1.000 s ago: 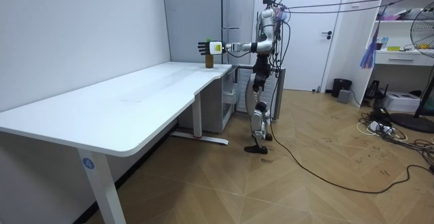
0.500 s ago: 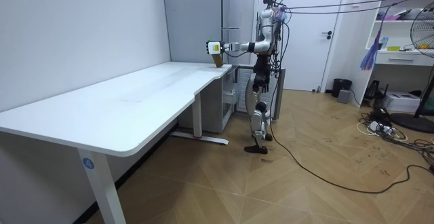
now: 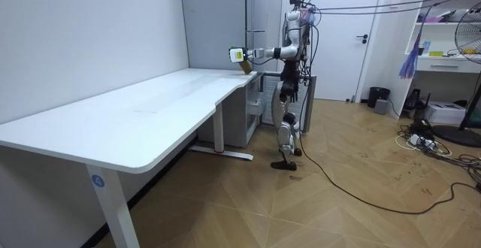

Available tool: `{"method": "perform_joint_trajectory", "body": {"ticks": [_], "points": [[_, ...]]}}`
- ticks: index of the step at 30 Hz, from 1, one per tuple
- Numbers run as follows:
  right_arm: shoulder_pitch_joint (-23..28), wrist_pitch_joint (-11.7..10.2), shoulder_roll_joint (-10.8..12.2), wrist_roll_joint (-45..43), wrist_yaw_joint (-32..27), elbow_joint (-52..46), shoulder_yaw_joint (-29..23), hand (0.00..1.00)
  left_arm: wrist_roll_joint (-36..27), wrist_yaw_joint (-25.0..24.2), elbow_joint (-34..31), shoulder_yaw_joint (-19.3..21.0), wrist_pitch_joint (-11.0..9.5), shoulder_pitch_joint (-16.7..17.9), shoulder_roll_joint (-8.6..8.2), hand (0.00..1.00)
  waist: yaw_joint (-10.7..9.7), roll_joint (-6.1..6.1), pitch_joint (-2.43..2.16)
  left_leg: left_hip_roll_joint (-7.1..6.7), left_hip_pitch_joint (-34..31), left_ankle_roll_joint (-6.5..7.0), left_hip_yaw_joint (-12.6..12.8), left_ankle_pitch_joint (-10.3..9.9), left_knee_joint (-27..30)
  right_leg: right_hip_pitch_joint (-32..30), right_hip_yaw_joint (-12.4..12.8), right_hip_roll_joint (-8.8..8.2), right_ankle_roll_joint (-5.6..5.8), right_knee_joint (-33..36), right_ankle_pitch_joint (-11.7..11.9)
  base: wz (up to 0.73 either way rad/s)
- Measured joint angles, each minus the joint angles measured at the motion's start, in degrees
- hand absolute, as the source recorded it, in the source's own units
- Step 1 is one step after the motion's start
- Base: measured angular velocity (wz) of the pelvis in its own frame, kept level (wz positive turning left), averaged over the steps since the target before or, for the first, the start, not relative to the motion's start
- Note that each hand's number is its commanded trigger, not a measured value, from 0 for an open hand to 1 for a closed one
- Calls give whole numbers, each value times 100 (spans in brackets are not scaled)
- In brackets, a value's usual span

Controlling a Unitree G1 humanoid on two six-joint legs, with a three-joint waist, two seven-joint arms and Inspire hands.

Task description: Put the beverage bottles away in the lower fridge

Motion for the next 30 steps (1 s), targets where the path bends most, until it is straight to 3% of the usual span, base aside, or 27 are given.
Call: {"method": "perform_joint_trajectory", "body": {"ticks": [11, 17, 20, 24, 30], "points": [[-18, 105, -116, -108, 64, -514, 181, 0, 1, -137, 0, -233, 5, 5, -20, 100, 178, 87, 12, 11, 7, 1, 85, 1, -65, -34, 27, -5, 1, 21, 1, -3], [-31, 89, -307, -403, 61, -1190, 344, 0, -84, -180, 6, -542, -9, -16, -154, 100, 331, 118, 27, 14, -26, 3, 95, 4, -31, -131, 18, -11, 2, 89, 1, -2], [-200, -114, -326, -323, 53, -1587, 350, 0, -112, -232, 7, -677, -25, -18, -153, 100, 336, 105, 47, 15, -22, 0, 94, 9, -33, -125, 16, -8, 2, 85, 1, 0], [-431, -522, -75, 320, 152, -1928, 382, 0, -121, -285, 18, -745, -45, -18, -135, 100, 315, 88, 56, 34, -16, -12, 94, 15, -38, -117, 13, 12, -5, 73, 5, 0], [-477, -618, 295, 731, 650, -1959, 582, 0, -126, -520, 106, -782, -44, -12, -153, 100, 353, 76, 46, 33, -11, -14, 87, 14, -55, -106, -19, 4, -5, 74, 5, 4]]}}
